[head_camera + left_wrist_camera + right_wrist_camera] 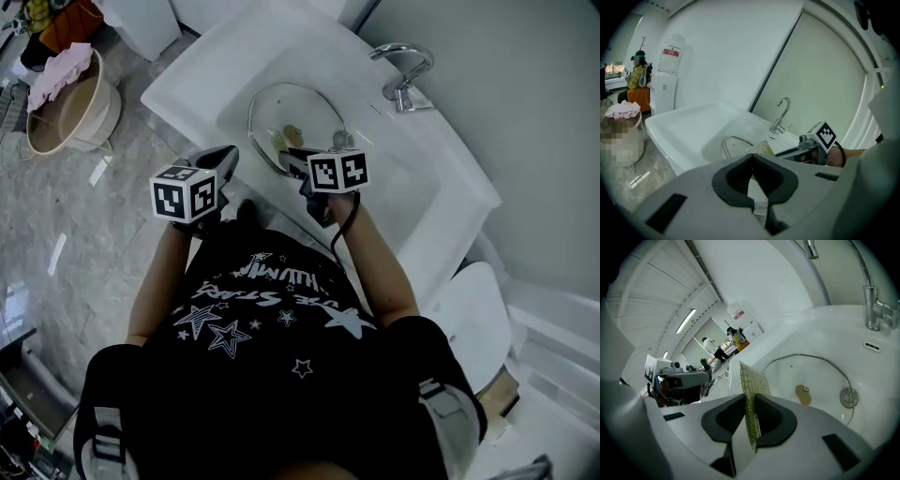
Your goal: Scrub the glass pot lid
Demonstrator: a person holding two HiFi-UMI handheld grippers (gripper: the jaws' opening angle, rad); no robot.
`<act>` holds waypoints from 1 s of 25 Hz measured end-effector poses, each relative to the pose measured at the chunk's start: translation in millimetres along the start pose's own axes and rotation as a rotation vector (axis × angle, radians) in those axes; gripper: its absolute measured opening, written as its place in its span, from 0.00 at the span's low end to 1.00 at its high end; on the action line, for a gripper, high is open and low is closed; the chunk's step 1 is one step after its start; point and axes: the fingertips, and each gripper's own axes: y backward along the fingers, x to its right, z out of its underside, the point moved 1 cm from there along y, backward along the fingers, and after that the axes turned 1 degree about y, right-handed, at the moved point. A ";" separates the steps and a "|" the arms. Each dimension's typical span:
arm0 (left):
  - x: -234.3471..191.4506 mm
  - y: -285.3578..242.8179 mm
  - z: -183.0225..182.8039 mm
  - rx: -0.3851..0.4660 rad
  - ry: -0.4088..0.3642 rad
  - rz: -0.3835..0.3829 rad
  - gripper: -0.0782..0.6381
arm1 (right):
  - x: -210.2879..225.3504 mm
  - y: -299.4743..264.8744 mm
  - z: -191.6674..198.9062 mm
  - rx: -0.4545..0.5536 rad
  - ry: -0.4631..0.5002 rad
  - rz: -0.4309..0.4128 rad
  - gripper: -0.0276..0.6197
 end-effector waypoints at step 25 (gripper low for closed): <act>119.1 81.8 121.1 0.075 0.051 -0.139 0.12 | -10.0 137.2 94.5 0.139 0.184 0.055 0.14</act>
